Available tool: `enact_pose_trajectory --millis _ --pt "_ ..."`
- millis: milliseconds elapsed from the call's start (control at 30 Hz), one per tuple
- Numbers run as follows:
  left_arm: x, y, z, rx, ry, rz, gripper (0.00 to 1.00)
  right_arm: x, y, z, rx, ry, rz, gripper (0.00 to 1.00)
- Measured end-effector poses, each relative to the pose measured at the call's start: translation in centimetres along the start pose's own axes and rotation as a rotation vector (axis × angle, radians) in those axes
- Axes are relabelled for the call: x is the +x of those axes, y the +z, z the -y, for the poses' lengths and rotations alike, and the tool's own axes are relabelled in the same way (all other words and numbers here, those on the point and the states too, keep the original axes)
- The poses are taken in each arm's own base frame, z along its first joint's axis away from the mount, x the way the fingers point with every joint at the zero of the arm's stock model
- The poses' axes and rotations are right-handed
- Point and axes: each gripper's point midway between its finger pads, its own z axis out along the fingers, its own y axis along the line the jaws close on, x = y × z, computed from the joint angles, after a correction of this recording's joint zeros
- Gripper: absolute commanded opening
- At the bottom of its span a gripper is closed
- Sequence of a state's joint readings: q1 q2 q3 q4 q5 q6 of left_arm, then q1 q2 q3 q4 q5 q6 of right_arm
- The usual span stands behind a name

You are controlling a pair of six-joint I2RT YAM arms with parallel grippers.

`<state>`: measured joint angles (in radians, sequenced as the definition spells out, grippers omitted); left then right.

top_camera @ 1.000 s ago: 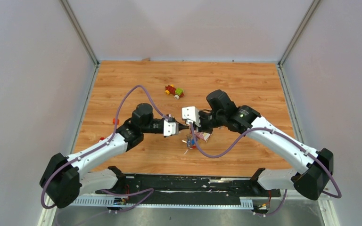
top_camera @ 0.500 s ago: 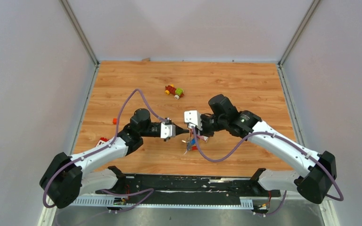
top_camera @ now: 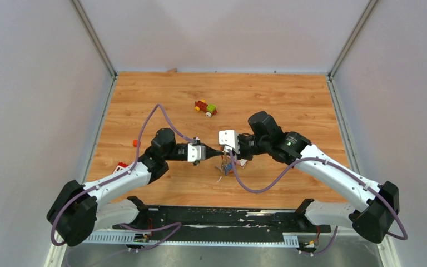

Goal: Put the keys on the keyring

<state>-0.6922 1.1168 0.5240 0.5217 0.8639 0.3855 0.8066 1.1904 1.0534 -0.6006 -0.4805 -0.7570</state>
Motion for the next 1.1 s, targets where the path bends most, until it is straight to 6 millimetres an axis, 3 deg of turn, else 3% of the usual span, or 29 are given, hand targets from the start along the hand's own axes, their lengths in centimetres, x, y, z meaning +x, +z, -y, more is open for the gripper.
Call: enact_pose_trajectory --millis 467,633,867,1033,1100 --pt "0.1 0.0 0.2 0.008 -0.004 0.000 0.00 -0.3 0.1 -0.5 -0.026 -0.006 0.017 0.13" --pt "0.1 0.1 0.3 0.015 -0.006 0.002 0.00 -0.4 0.1 -0.8 -0.045 -0.016 0.028 0.00" --pt "0.2 0.1 0.4 0.020 -0.012 0.000 0.00 -0.3 0.1 -0.6 -0.038 -0.024 0.022 0.00" --pt "0.1 0.0 -0.2 0.015 -0.012 -0.013 0.33 -0.5 -0.4 -0.1 -0.015 -0.025 0.006 0.00" --pt "-0.5 -0.1 -1.3 0.003 -0.006 -0.031 0.54 -0.8 -1.3 0.5 0.010 -0.020 0.002 0.00"
